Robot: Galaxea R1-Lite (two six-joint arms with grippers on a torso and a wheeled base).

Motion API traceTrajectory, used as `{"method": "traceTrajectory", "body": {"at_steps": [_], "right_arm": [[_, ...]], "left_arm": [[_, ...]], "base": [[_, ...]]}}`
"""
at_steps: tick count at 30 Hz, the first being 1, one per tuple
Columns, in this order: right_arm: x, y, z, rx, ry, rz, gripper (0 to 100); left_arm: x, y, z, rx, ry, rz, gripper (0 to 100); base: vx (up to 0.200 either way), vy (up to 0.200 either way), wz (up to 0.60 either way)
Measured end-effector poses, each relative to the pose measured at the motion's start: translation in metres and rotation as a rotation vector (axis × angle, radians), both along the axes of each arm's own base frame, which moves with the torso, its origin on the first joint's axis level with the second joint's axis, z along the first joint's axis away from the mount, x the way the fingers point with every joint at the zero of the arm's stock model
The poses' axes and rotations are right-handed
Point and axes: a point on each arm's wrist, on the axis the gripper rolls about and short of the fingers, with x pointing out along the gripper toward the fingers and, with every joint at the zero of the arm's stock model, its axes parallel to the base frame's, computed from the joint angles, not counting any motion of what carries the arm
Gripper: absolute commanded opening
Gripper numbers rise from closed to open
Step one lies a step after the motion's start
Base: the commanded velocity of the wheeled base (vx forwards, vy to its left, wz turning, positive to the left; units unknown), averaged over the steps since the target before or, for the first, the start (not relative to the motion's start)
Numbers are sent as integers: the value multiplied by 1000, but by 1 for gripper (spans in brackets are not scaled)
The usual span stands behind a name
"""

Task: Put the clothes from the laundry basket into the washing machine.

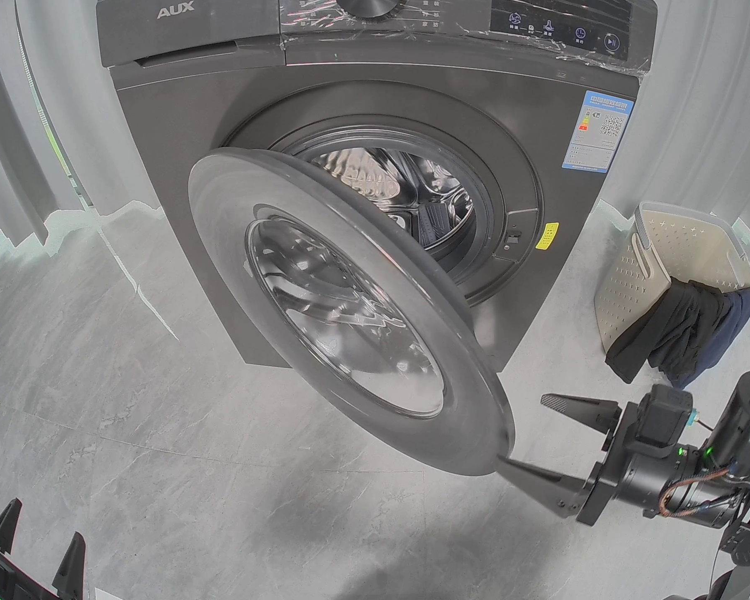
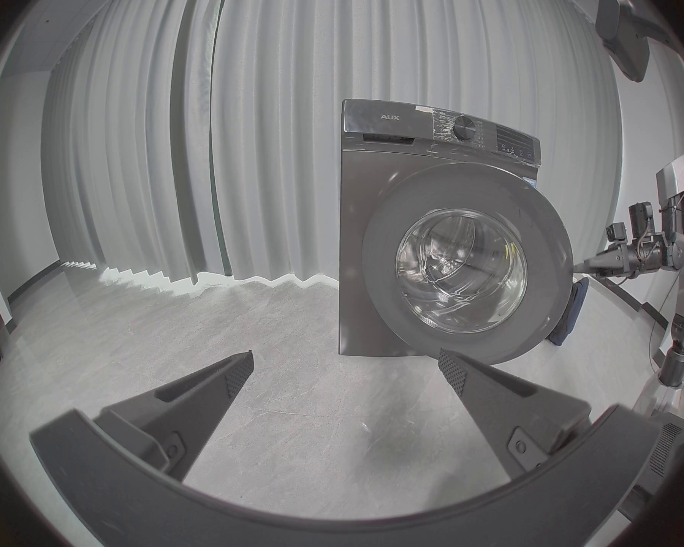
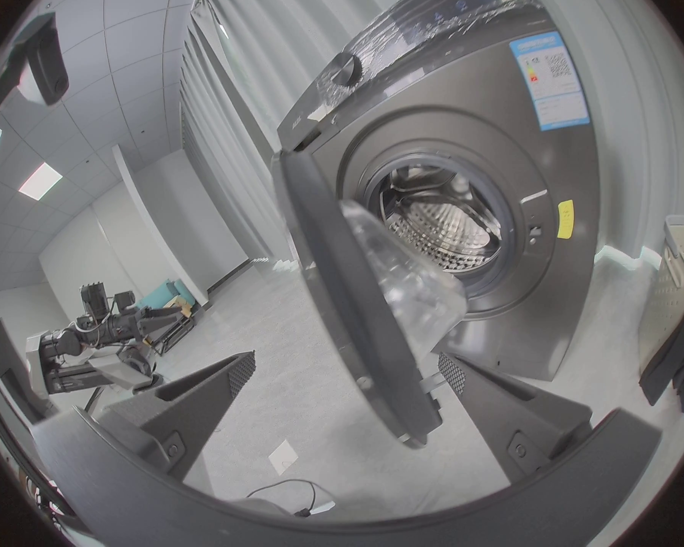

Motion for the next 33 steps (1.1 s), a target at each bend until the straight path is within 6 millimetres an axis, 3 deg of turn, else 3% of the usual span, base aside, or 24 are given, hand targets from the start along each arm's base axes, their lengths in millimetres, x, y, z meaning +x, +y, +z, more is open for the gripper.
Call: {"method": "traceTrajectory", "body": {"at_steps": [9,15,22,28,33], "right_arm": [[15,-30,20,52,-48,-97,100],[31,-32,14,23,-8,-236,100],[44,-14,-8,-20,45,-265,100],[34,4,-24,-52,77,-180,100],[23,16,-25,-21,38,-108,100]], "left_arm": [[0,0,0,0,0,0,100],[0,0,0,0,0,0,100],[0,0,0,-1,0,0,100],[0,0,0,-1,0,0,100],[0,0,0,-1,0,0,100]], "base": [[0,0,0],[0,0,0],[0,0,0],[0,0,0],[0,0,0]]}}
